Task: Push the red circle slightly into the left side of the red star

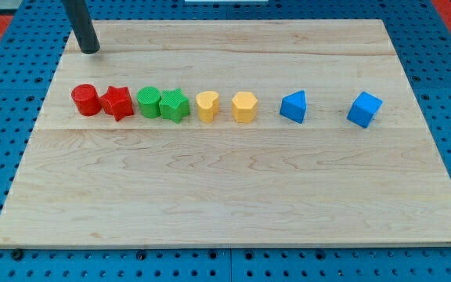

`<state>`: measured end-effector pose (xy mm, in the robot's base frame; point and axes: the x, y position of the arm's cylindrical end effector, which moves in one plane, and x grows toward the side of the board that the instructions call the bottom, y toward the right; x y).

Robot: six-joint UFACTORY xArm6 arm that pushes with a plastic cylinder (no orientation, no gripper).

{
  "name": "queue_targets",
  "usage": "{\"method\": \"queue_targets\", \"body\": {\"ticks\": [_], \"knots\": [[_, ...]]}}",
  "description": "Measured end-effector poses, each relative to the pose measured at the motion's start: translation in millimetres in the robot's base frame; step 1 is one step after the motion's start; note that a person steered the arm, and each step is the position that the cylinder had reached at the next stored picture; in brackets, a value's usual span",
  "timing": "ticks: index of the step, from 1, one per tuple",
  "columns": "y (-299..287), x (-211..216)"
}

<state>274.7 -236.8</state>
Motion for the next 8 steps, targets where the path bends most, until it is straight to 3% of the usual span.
{"method": "queue_targets", "body": {"ticks": [6, 8], "knots": [[-61, 18], [-50, 112]]}}
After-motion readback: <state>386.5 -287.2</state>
